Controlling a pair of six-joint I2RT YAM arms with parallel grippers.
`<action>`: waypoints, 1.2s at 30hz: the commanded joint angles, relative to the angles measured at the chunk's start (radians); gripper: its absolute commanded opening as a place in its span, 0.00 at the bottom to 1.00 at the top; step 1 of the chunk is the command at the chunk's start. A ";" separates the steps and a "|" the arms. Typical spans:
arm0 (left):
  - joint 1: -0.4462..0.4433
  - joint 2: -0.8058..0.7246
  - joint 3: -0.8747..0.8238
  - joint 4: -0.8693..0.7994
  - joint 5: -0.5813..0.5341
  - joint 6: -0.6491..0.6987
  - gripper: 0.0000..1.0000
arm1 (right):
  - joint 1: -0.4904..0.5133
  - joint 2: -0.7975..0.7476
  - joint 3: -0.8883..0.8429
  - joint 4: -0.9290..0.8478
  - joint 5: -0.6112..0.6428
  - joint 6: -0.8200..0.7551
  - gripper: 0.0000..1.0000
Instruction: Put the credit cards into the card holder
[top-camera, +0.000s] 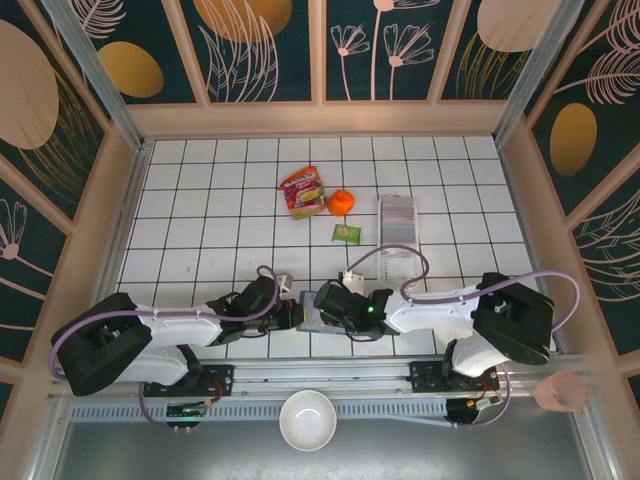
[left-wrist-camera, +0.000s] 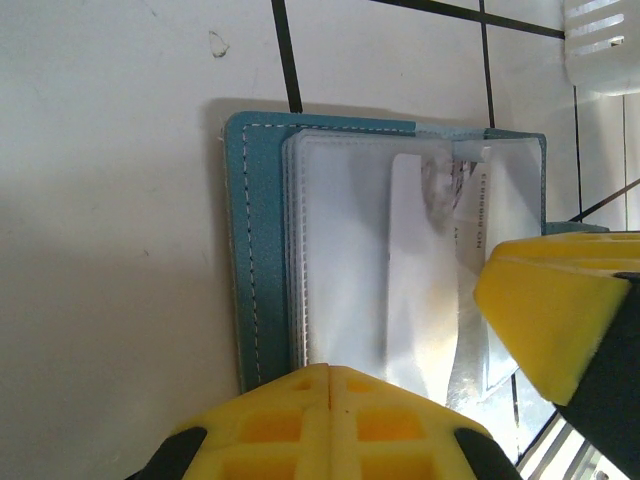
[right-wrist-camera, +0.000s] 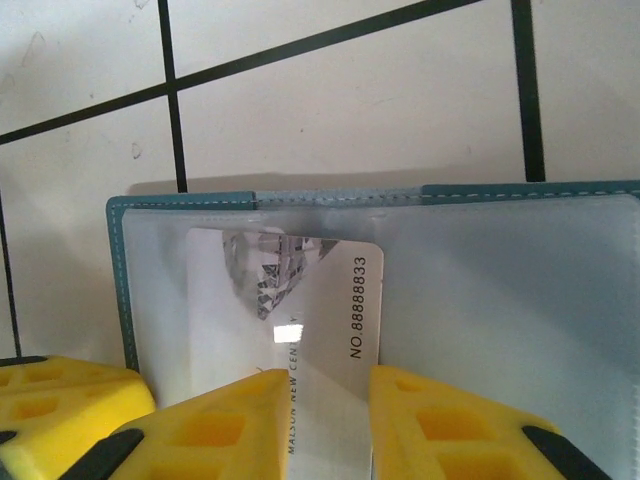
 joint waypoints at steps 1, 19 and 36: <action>-0.003 0.017 -0.024 -0.070 -0.018 -0.006 0.00 | 0.000 0.020 0.023 -0.048 0.016 0.001 0.28; -0.004 0.011 -0.037 -0.067 -0.016 -0.014 0.00 | 0.002 0.049 0.029 -0.016 -0.007 -0.020 0.30; -0.003 0.001 -0.045 -0.062 -0.021 -0.020 0.00 | 0.001 0.069 0.049 0.120 -0.041 -0.044 0.30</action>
